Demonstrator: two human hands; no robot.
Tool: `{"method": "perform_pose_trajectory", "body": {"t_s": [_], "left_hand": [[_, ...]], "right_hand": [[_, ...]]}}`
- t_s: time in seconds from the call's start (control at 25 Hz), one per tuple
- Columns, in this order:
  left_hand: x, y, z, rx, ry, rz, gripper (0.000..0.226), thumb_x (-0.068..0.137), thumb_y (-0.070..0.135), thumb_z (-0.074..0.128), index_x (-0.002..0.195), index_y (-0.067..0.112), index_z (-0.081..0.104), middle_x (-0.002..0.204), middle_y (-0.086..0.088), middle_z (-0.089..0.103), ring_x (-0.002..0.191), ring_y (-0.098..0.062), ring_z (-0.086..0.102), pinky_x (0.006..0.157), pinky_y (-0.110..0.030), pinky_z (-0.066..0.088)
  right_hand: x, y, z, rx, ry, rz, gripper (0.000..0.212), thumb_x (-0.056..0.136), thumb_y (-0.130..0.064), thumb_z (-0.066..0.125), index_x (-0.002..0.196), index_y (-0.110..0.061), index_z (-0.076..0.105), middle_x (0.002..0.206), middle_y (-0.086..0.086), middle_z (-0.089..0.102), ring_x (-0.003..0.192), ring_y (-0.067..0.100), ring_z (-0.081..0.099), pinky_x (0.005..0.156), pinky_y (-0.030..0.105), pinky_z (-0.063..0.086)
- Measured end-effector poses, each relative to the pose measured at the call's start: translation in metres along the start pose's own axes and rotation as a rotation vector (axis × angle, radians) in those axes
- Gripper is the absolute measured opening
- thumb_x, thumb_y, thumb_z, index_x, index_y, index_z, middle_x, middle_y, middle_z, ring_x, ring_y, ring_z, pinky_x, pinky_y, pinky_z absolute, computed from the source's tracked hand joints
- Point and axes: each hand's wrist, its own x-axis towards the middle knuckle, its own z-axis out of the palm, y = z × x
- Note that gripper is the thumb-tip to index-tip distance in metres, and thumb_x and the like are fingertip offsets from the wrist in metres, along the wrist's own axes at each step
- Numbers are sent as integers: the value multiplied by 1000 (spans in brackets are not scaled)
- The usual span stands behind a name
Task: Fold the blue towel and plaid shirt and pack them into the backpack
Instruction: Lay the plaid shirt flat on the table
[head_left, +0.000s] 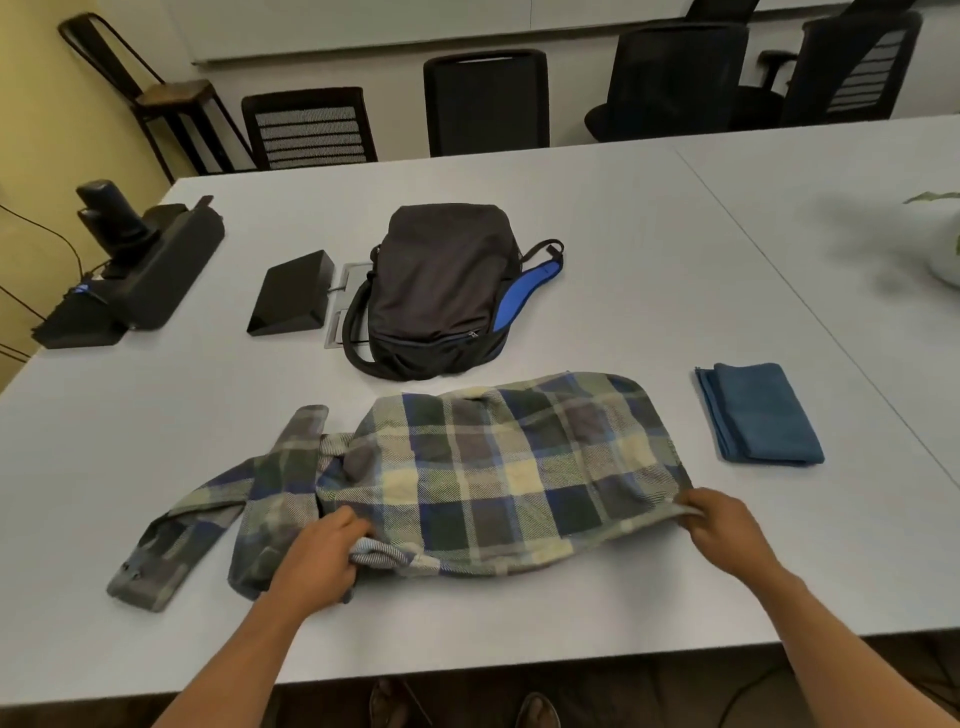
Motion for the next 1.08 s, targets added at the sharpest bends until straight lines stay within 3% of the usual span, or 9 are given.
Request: {"method": "perform_pose_trajectory", "body": {"t_s": [0.24,0.4,0.52,0.72,0.84,0.96,1.08], "left_hand": [[-18,11,35,175,-349,23,59,84,8,59,135,38,52,141,14,45,127,-14,42,102,-31,33],[-36,9,48,375,-395,-41,66,93,4,44,148,40,35,156,12,31,143,-16,27,117,-39,18],[-44,8,54,469,-410,-51,60,98,8,38,151,37,30,159,10,27,147,-18,21,120,-45,10],[-49,13,62,504,-431,-76,58,97,15,41,152,28,30,160,3,25,148,-22,20,119,-54,5],[-52,18,68,425,-431,-105,65,88,46,46,149,26,38,159,1,28,148,-24,21,117,-56,4],[-57,24,78,349,-286,-33,78,84,79,30,130,26,62,148,-1,47,141,-25,38,114,-56,7],[-50,40,89,244,-98,41,74,91,74,27,112,19,72,134,-6,60,131,-25,49,113,-53,17]], "right_hand": [[-32,27,25,-175,-171,26,19,90,-16,65,107,-19,72,103,1,71,89,21,65,78,27,50],[-51,40,37,-356,-213,-21,16,89,-25,64,104,-25,71,104,-5,68,94,17,61,82,28,46],[-59,40,47,-382,-180,-44,10,88,-24,64,96,-25,70,100,-5,66,93,18,58,82,29,42],[-68,37,55,-406,-145,-41,15,84,-18,66,98,-23,69,105,-2,65,99,21,57,89,35,45],[-71,33,54,-412,-173,-12,24,77,-24,64,101,-24,67,111,-4,62,109,21,54,100,40,39],[-74,30,59,-299,-66,-39,25,70,-33,56,92,-23,66,102,-3,62,105,22,55,101,47,36],[-73,17,68,-139,56,-97,29,78,-41,47,90,-20,63,94,-2,61,93,20,55,90,40,43]]}}
